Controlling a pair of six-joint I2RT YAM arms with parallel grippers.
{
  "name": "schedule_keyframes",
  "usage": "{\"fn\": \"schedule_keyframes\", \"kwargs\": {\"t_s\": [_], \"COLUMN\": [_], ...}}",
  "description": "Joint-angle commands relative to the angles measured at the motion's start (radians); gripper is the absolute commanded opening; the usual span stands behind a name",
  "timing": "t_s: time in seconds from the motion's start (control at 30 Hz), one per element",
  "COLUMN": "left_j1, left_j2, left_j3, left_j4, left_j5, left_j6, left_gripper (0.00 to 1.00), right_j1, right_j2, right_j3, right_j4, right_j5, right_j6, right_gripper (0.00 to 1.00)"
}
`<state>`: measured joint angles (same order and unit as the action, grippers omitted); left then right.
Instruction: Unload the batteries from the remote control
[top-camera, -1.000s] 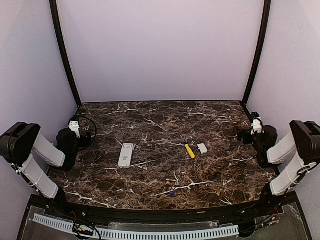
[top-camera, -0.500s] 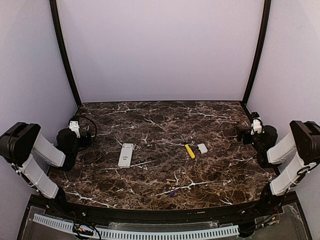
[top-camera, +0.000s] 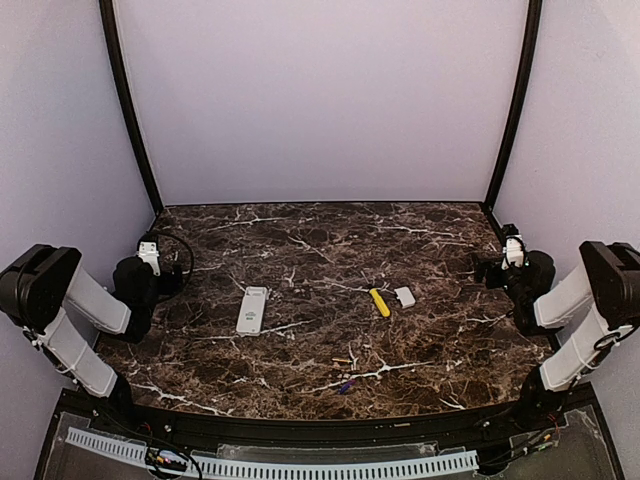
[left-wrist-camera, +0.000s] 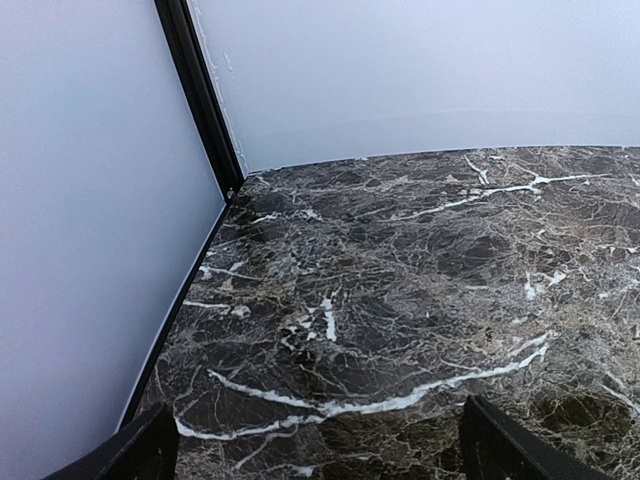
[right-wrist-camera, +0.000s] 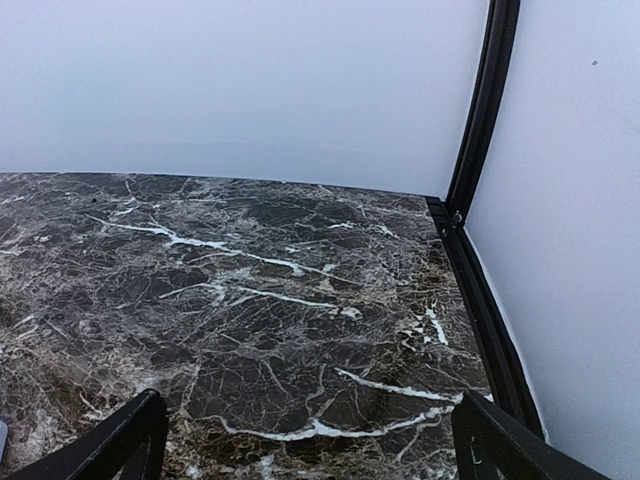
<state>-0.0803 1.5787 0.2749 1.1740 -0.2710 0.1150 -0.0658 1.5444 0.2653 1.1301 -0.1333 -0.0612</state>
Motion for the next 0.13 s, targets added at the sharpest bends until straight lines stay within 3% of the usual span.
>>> {"fn": "schedule_keyframes", "kwargs": {"t_s": [0.0, 0.1], "left_j1": [0.007, 0.007], "left_j2": [0.001, 0.001], "left_j3": [-0.003, -0.003], "left_j4": [0.021, 0.021], "left_j5": [-0.007, -0.006], "left_j6": [-0.012, -0.011], "left_gripper": [0.99, 0.99], "right_j1": [-0.004, -0.004], "right_j2": [0.003, 0.003], "right_j3": [0.015, 0.013], "right_j4": [0.039, 0.042], "right_j5": [-0.003, -0.002], "right_j6": [0.012, 0.012], "right_gripper": [0.98, 0.99]}}
